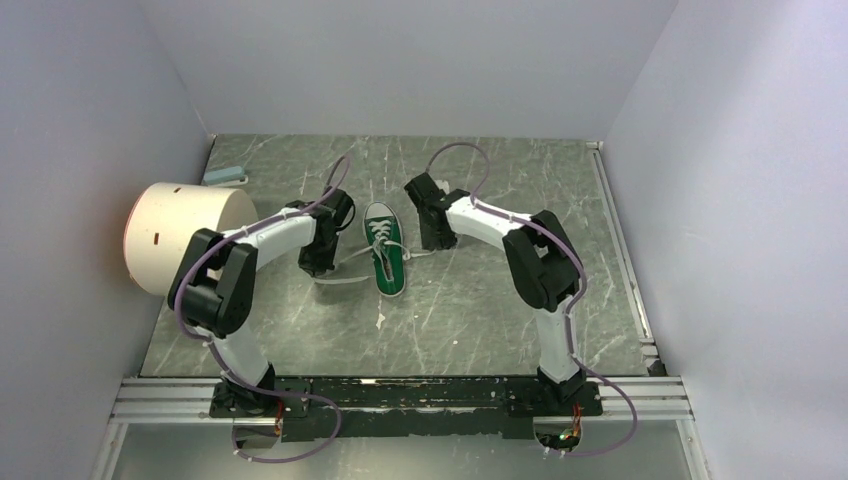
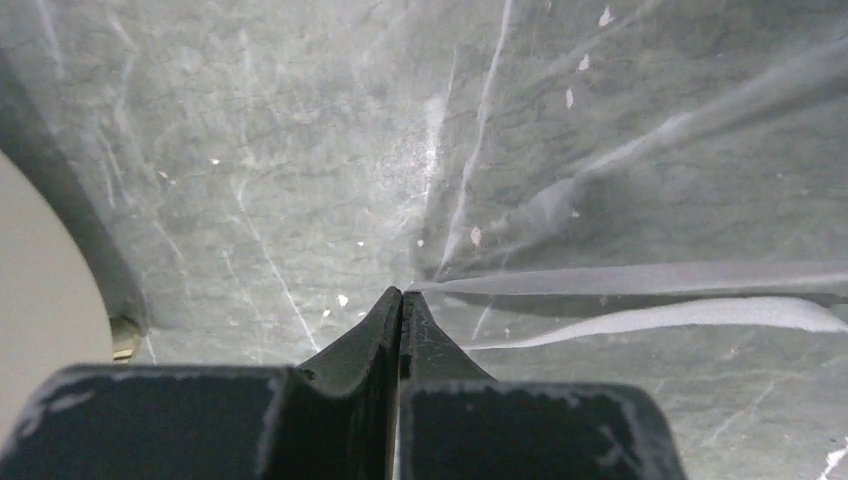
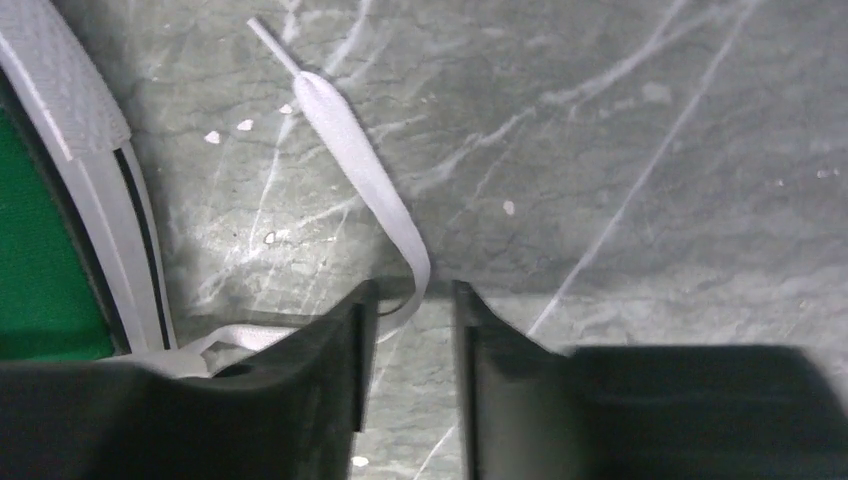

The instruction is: Tie the shoes

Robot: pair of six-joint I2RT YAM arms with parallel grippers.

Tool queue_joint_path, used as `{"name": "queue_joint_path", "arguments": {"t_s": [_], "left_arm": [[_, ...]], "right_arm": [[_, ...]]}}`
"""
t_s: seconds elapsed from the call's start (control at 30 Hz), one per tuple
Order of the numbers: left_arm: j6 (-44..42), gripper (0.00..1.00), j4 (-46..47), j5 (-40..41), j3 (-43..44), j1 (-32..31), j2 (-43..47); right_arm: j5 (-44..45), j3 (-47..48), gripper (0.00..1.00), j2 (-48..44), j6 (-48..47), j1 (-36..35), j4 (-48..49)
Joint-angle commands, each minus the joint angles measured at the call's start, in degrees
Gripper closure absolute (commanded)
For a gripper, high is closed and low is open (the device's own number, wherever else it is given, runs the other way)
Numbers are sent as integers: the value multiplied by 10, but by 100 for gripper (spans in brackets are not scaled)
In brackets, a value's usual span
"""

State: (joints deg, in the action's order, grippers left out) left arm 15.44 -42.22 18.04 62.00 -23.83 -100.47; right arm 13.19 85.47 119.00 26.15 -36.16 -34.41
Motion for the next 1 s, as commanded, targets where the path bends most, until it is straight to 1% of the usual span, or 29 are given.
{"name": "queue_joint_path", "arguments": {"t_s": [0.0,0.03,0.07,0.1,0.27,0.3,0.33,0.37,0.4,0.43,0.5,0.53,0.57,0.6,0.63,0.7,0.77,0.83,0.9,0.97], "left_arm": [[-4,95,-23,19,2,3,38],[-6,94,-19,13,4,3,39],[-7,93,-16,7,6,3,40],[-8,92,-13,-1,7,3,40],[-17,87,-4,-21,12,3,37],[-20,83,-5,-22,12,3,37],[-24,77,-7,-23,14,3,40],[-27,68,-11,-22,16,3,44],[-32,59,-15,-18,19,4,55],[-37,52,-24,-3,23,3,64],[-53,33,-43,25,35,3,87],[-62,28,-47,31,40,4,100],[-73,23,-47,26,46,4,112],[-88,20,-37,6,47,4,125],[-101,19,-20,-27,44,4,137],[-119,18,23,-92,31,4,147],[-145,23,73,-139,5,1,152],[-196,30,135,-176,-31,0,163],[-243,35,196,-223,-67,0,176],[-258,34,245,-242,-91,-1,176]], "right_arm": [[99,-53,77,-15,9,1,-24],[107,-59,88,-24,10,2,-29],[113,-62,96,-37,10,5,-36],[116,-65,100,-53,10,10,-41],[125,-97,100,-144,3,52,-68],[117,-108,100,-166,-1,63,-71],[99,-121,99,-180,-11,74,-64],[81,-138,93,-192,-23,78,-58],[73,-145,85,-199,-32,78,-56],[64,-147,76,-202,-42,78,-57],[42,-140,64,-208,-76,79,-53],[32,-137,58,-214,-87,78,-49],[21,-137,50,-222,-96,78,-40],[4,-139,45,-232,-109,78,-27],[-22,-142,42,-242,-124,78,-15],[-61,-144,40,-259,-139,79,3],[-99,-146,39,-276,-141,79,18],[-143,-152,40,-305,-137,79,38],[-198,-169,41,-339,-132,78,73],[-241,-200,41,-378,-128,72,122]]}}
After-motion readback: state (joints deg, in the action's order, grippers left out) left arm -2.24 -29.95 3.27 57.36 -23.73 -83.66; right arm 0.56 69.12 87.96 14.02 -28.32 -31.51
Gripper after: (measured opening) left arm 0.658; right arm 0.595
